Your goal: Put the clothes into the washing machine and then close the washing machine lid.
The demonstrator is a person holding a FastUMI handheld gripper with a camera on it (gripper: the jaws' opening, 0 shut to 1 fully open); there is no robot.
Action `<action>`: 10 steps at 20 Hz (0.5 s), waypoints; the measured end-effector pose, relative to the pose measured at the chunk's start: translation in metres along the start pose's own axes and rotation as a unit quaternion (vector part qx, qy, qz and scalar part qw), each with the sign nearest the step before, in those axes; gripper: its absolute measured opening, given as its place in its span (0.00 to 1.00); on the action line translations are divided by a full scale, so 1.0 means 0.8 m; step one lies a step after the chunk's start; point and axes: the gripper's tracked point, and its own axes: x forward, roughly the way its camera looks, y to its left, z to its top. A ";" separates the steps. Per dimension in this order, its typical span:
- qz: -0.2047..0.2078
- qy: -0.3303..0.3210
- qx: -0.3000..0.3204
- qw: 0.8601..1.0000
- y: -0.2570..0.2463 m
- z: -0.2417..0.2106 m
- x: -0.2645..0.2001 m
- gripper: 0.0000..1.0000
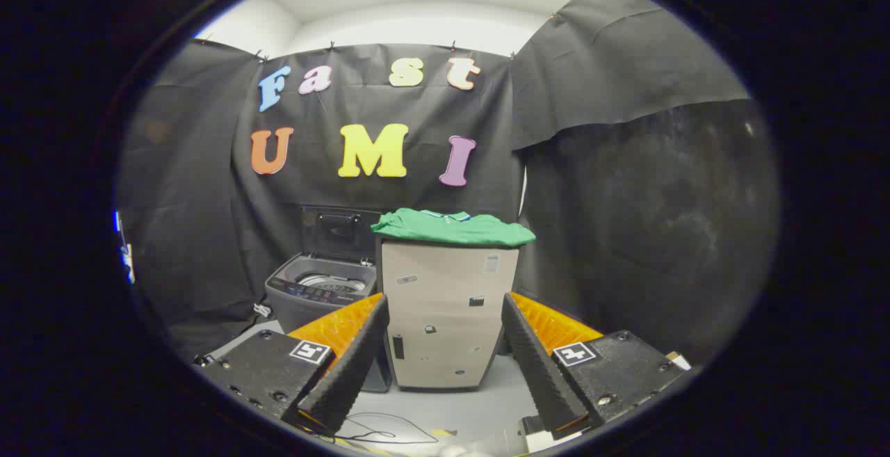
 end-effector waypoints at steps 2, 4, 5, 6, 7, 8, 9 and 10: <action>0.002 -0.003 0.004 1.000 0.002 0.004 -0.001 1.00; 0.002 0.003 0.000 1.000 0.004 0.001 0.000 1.00; 0.002 0.001 -0.001 1.000 0.004 0.003 0.000 1.00; 0.004 0.000 -0.002 1.000 0.005 0.007 0.000 1.00; 0.004 -0.002 -0.003 1.000 0.006 0.007 0.000 1.00; 0.005 0.000 -0.003 1.000 0.007 0.007 0.002 1.00; 0.005 0.003 -0.003 1.000 0.008 0.004 0.001 1.00; 0.005 0.002 -0.004 1.000 0.009 0.005 0.000 1.00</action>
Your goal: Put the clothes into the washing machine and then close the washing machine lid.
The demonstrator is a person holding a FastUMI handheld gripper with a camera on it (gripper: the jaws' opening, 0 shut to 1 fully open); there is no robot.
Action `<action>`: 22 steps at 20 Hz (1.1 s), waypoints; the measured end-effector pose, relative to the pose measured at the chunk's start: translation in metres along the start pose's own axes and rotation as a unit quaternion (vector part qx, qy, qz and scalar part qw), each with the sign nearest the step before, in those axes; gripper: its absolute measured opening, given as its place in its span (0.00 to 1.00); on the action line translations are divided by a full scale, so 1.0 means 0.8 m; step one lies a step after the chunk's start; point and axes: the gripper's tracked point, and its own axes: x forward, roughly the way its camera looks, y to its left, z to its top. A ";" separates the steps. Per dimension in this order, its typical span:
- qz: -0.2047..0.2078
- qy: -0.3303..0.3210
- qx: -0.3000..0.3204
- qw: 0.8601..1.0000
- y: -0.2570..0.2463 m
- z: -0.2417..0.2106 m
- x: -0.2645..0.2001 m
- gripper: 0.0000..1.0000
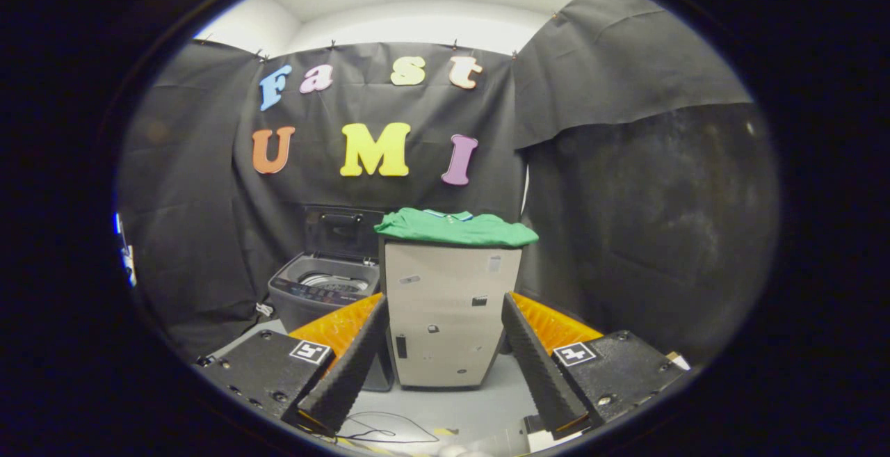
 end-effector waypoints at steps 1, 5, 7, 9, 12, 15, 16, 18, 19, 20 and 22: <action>0.000 -0.001 -0.001 1.000 0.000 0.001 -0.002 1.00; -0.004 0.000 0.009 1.000 -0.002 0.001 0.000 1.00; -0.009 0.000 0.014 1.000 -0.005 0.002 0.001 1.00; -0.013 0.000 0.015 1.000 -0.006 0.002 0.004 1.00; -0.017 0.006 0.014 1.000 -0.007 0.004 0.004 1.00; -0.024 0.002 0.002 1.000 -0.006 0.019 0.003 1.00; -0.028 -0.001 -0.002 1.000 -0.007 0.027 0.003 1.00; -0.030 -0.002 -0.005 1.000 -0.004 0.039 0.007 1.00; -0.030 -0.003 -0.002 1.000 -0.005 0.048 0.011 1.00; -0.033 -0.002 0.003 0.999 -0.006 0.057 0.015 1.00; -0.039 -0.002 0.019 0.999 -0.011 0.078 0.027 1.00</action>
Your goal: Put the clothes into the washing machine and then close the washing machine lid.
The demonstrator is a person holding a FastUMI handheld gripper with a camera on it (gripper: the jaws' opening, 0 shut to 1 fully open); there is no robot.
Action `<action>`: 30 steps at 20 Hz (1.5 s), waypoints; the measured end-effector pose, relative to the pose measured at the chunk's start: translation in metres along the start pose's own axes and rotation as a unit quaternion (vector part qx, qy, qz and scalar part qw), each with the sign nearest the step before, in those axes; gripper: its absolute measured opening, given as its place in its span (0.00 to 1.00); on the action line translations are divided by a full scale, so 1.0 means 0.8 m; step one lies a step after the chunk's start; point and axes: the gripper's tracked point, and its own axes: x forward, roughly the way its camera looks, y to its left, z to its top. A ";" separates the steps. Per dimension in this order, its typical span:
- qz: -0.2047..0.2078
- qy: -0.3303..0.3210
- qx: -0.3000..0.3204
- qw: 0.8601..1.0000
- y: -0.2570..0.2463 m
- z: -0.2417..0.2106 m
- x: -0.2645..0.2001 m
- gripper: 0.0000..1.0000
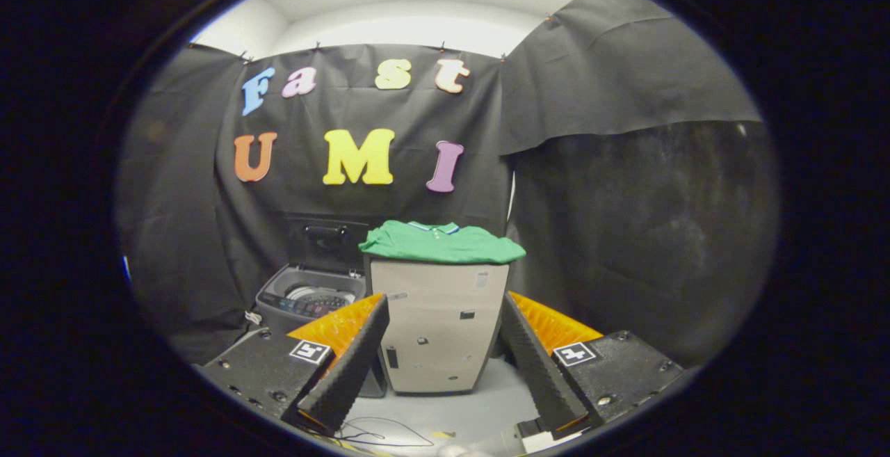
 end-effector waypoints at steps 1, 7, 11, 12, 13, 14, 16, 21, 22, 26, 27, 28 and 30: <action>-0.004 0.001 0.005 1.000 -0.004 0.010 0.010 1.00; -0.005 -0.008 0.012 1.000 -0.018 0.093 0.094 1.00; 0.010 -0.013 0.017 1.000 -0.018 0.147 0.175 1.00; 0.021 -0.015 0.017 1.000 -0.014 0.160 0.197 1.00; 0.028 -0.013 0.018 0.999 -0.011 0.169 0.218 1.00; 0.034 -0.012 0.017 0.999 -0.008 0.180 0.242 1.00; 0.041 -0.008 0.009 0.999 -0.004 0.195 0.291 1.00; 0.064 0.032 -0.003 0.997 0.011 0.202 0.401 1.00; 0.067 0.044 -0.004 0.997 0.014 0.198 0.423 1.00; 0.072 0.097 0.003 0.993 0.020 0.170 0.502 1.00; 0.071 0.109 0.005 0.991 0.021 0.163 0.519 1.00; 0.072 0.121 0.008 0.990 0.023 0.155 0.536 1.00; 0.074 0.155 0.012 0.985 0.029 0.132 0.568 1.00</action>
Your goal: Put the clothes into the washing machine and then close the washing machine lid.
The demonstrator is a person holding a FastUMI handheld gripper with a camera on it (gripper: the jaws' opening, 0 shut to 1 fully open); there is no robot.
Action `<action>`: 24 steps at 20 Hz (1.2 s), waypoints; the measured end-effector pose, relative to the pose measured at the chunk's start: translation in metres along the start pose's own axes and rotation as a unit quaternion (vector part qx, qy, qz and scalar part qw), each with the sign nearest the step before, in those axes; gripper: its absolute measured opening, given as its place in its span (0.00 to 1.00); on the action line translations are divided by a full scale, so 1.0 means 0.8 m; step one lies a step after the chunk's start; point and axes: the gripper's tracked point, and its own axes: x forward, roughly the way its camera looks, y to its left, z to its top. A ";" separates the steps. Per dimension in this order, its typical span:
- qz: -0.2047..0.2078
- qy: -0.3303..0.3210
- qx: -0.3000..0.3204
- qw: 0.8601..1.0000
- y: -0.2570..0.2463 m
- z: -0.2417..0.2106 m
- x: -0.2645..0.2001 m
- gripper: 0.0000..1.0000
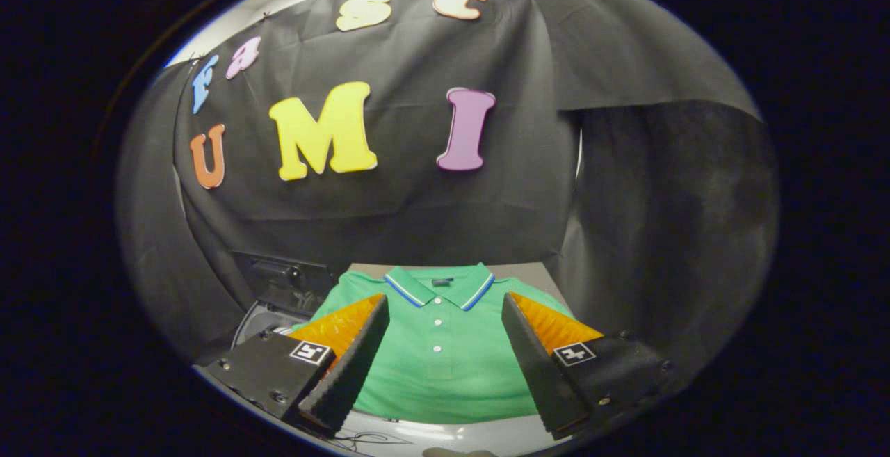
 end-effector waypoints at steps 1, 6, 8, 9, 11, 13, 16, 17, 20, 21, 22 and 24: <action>0.001 0.019 0.004 1.000 0.001 -0.009 0.018 1.00; -0.003 0.089 -0.006 0.996 0.004 -0.042 0.082 1.00; -0.001 0.118 -0.010 0.993 0.008 -0.060 0.105 1.00; 0.003 0.128 -0.013 0.992 0.010 -0.069 0.113 1.00; -0.007 0.142 -0.022 0.990 0.006 -0.079 0.124 1.00; -0.016 0.169 -0.015 0.985 0.003 -0.094 0.125 1.00; -0.014 0.188 -0.018 0.982 0.002 -0.094 0.130 1.00; -0.016 0.196 -0.013 0.980 0.002 -0.094 0.127 1.00; -0.020 0.220 -0.010 0.975 0.004 -0.093 0.126 1.00; -0.017 0.227 -0.015 0.974 0.005 -0.094 0.126 1.00; -0.009 0.225 -0.020 0.974 0.007 -0.093 0.129 0.97; -0.006 0.233 -0.021 0.972 0.010 -0.093 0.129 0.86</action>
